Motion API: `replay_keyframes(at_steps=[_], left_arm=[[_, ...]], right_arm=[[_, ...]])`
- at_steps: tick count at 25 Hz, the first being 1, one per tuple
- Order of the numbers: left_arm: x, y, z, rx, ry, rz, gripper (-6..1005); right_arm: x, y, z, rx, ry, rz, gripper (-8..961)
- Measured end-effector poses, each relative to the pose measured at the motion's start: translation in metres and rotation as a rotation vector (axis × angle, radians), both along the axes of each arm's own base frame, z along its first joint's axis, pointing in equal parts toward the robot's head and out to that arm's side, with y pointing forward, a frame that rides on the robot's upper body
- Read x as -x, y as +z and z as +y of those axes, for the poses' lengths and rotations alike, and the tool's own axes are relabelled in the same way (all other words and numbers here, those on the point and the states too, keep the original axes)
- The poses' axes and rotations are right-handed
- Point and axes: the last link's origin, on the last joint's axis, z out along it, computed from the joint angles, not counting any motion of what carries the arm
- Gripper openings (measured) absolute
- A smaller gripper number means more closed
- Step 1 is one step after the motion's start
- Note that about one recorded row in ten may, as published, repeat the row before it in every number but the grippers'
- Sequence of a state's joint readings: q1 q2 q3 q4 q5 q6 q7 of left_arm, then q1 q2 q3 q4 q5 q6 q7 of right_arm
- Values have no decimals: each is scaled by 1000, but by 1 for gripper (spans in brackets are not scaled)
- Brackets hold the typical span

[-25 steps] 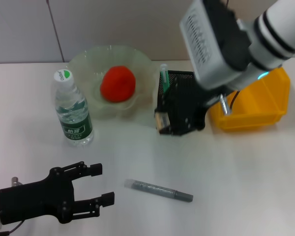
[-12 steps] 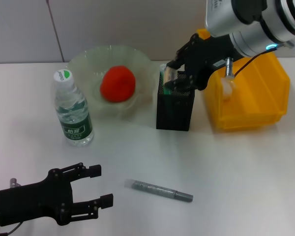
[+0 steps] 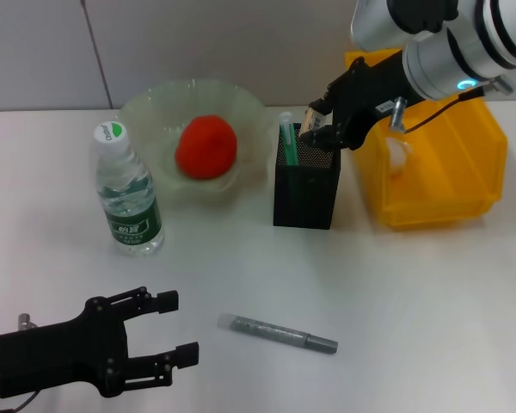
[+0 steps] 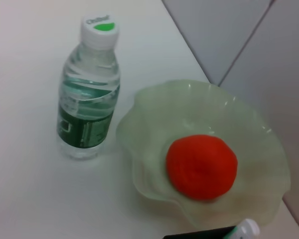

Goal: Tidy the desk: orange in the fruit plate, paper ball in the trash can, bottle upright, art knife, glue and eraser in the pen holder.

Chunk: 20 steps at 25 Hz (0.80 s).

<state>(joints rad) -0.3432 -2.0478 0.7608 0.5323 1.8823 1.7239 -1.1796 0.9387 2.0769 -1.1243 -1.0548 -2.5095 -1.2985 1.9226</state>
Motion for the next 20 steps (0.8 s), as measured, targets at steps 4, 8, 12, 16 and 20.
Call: replay_keyframes(at_steps=[4, 8, 12, 16, 20], left_arm=[[0, 0, 0, 2, 0, 0, 829], [0, 0, -1, 2, -1, -1, 829], [0, 0, -1, 2, -1, 0, 829], [1, 2, 0, 1, -1, 2, 830], [2, 2, 0, 0, -1, 4, 830]], right_arm=[[-6, -5, 3, -10, -43, 15, 458], [-13, -10, 6, -22, -74, 24, 462], [-15, -10, 7, -32, -93, 33, 466], [-15, -10, 7, -37, -105, 39, 470], [-16, -9, 8, -50, -105, 43, 513]])
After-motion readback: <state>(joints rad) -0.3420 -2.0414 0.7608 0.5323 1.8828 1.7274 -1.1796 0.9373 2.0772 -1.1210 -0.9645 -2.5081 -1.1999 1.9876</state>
